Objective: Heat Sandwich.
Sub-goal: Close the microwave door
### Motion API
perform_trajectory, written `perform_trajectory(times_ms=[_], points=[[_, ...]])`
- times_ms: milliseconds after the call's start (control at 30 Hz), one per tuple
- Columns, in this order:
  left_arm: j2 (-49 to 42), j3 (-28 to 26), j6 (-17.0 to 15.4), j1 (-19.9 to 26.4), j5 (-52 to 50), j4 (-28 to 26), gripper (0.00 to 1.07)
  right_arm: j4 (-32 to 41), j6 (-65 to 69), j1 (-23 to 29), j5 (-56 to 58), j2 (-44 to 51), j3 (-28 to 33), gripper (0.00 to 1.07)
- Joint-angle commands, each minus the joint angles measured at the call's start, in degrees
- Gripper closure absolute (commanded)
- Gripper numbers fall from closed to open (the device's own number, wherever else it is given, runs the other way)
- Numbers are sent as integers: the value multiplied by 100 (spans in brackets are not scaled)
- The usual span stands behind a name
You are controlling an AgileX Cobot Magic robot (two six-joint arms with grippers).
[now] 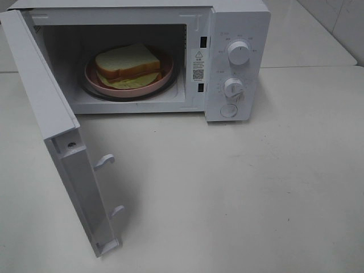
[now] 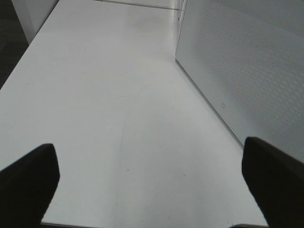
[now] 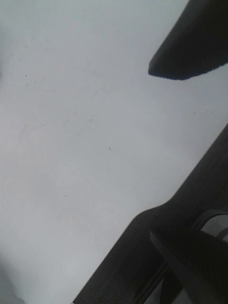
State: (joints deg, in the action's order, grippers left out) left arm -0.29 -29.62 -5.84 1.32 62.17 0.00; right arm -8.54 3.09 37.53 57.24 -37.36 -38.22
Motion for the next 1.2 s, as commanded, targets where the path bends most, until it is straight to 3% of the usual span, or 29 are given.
perform_trajectory(times_ms=[33, 400, 1000, 1200], points=[[-126, 0, -17, -29, -63, 0, 9, 11, 63, 11, 327, 235, 29, 31], [-126, 0, -17, -29, -63, 0, 9, 11, 315, -86, 722, 1375, 29, 31], [-126, 0, -17, -29, -63, 0, 9, -57, 430, -2063, 590, 2991, 34, 31], [-126, 0, -17, -29, -63, 0, 9, 46, 447, -2739, 424, 3547, 493, 31]])
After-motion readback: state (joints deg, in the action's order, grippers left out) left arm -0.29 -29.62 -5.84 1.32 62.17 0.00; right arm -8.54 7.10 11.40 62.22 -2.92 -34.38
